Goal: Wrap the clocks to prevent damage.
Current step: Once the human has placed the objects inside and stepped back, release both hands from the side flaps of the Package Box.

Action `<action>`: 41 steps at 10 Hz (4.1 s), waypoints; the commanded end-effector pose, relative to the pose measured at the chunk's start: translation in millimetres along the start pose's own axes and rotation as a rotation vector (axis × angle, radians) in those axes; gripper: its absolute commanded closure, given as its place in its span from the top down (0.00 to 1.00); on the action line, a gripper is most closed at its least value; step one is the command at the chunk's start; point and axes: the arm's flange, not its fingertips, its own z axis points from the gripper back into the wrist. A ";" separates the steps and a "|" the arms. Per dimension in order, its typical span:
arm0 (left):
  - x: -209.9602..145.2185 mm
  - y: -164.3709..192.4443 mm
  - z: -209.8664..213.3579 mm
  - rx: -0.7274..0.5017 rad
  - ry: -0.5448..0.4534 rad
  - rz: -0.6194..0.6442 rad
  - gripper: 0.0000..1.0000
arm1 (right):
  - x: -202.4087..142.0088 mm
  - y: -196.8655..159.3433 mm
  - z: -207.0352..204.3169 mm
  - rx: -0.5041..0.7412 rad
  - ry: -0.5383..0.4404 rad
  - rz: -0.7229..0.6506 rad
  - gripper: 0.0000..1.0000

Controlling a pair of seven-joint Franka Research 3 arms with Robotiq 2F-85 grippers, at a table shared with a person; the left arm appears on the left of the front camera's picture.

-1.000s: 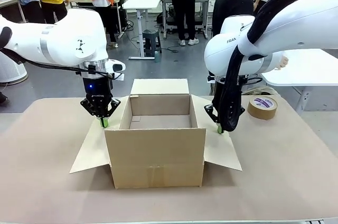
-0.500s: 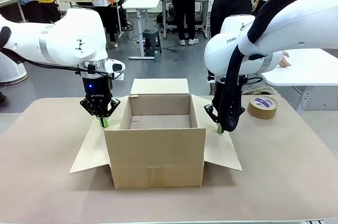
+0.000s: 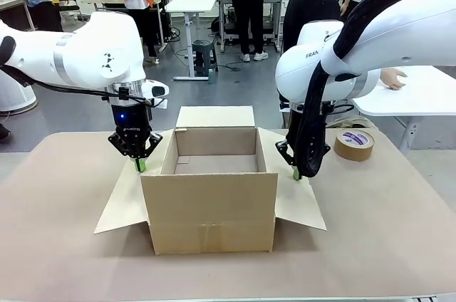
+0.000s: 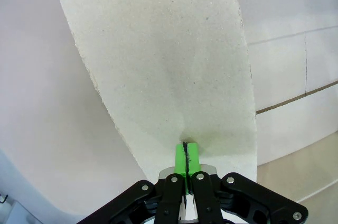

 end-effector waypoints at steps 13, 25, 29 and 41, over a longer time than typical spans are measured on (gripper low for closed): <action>-0.8 -0.3 -0.8 0.002 0.003 0.000 0.00 | -1.0 1.0 -0.8 -0.013 -0.002 -0.010 0.01; -0.8 -0.3 -0.8 0.002 0.003 0.000 0.00 | -1.0 1.0 -0.8 -0.013 -0.002 -0.010 0.01; -0.8 -0.3 -0.8 0.002 0.003 0.000 0.00 | -1.0 1.0 -0.8 -0.013 -0.002 -0.010 0.01; -0.8 -0.3 -0.8 0.002 0.003 0.000 0.00 | -1.0 1.0 -0.8 -0.013 -0.002 -0.010 0.01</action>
